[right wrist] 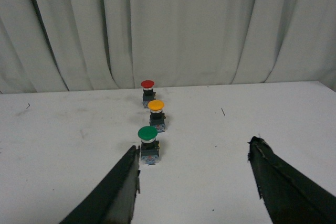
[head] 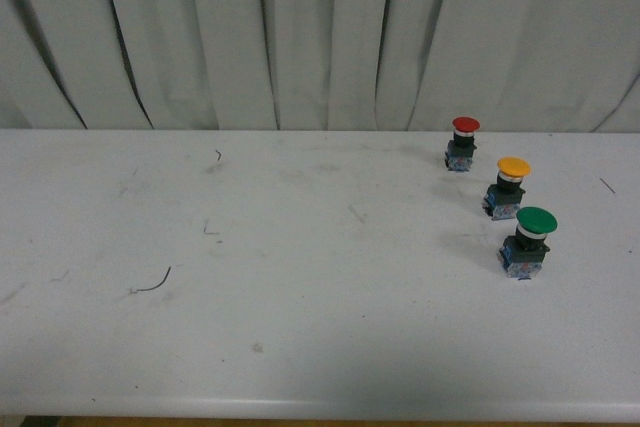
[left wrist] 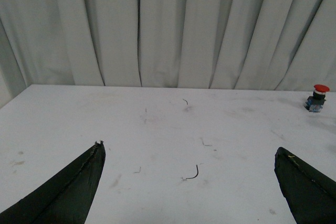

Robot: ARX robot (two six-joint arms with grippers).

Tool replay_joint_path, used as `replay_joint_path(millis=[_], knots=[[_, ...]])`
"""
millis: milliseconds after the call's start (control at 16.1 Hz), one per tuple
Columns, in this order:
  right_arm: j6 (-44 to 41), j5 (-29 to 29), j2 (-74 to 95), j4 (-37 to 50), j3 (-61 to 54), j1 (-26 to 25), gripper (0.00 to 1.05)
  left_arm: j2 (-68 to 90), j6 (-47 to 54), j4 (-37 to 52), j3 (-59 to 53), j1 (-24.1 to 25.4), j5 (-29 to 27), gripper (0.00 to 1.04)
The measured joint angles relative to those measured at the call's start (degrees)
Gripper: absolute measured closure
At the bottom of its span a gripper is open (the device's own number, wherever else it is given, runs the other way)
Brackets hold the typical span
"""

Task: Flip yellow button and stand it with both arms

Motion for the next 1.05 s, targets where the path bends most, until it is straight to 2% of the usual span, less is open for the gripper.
replay_joint_path(millis=[124,310,434,1054], knots=[[0.0,0.0,0.0,0.0,0.0,0.0,0.32,0.0,0.0,0.0,0.0,0.0,0.0,0.07],[0.02,0.0,0.0,0.0,0.0,0.0,0.05,0.0,0.0,0.0,0.0,0.0,0.0,0.07],[0.0,0.0,0.0,0.0,0.0,0.0,0.08,0.0,0.0,0.0,0.0,0.0,0.0,0.07],[0.0,0.0,0.0,0.0,0.0,0.0,0.06,0.0,0.0,0.0,0.0,0.0,0.0,0.07]])
